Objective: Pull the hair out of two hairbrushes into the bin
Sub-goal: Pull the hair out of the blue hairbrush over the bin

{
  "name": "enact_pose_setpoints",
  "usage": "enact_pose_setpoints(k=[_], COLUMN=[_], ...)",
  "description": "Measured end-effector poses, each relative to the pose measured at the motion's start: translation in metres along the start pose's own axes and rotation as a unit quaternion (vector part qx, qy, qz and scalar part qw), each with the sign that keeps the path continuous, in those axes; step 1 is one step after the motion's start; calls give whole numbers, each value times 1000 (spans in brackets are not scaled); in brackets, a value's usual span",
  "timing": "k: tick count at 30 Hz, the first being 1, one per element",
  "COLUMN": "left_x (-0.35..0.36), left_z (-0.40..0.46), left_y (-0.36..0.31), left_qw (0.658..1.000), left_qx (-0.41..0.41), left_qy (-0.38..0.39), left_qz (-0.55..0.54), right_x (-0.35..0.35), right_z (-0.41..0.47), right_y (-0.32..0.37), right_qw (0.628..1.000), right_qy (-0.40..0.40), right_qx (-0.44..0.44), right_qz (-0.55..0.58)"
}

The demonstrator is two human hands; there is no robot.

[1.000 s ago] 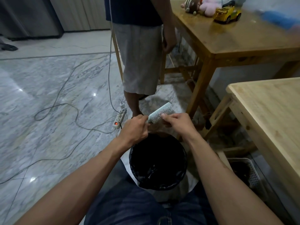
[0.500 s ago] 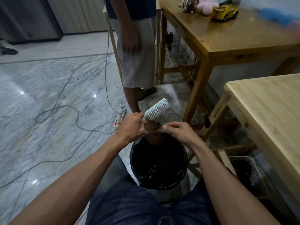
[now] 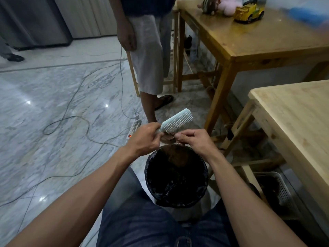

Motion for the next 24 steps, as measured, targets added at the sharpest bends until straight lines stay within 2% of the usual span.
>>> enact_pose_setpoints(k=[7, 12, 14, 17, 22, 24], left_x=[-7, -6, -6, -7, -7, -8], left_z=[-7, -7, -5, -4, -1, 1], left_y=[25, 20, 17, 9, -9, -15], left_qw=[994, 995, 996, 998, 997, 996], left_qx=[-82, -59, -47, -10, 70, 78], left_qy=[-46, -43, -45, -40, -12, -14], left_qz=[54, 62, 62, 57, 39, 34], right_x=[-11, 3, 6, 6, 20, 23], right_z=[-10, -7, -2, 1, 3, 7], right_y=[-6, -11, -7, 5, 17, 14], right_qw=[999, 990, 988, 997, 983, 978], right_qy=[-31, 57, 67, 43, 120, 109], right_qx=[-13, 53, 71, 51, -16, -26], right_qz=[-23, -116, -120, -41, 139, 177])
Point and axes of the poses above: each hand's wrist, its own z-axis towards the middle knuckle, its own x-axis out of the palm, y = z × x, the point moved 4 cm from there along z, towards the middle knuckle, and after that the axes turned 8 degrees about y, right-handed, at the moved point
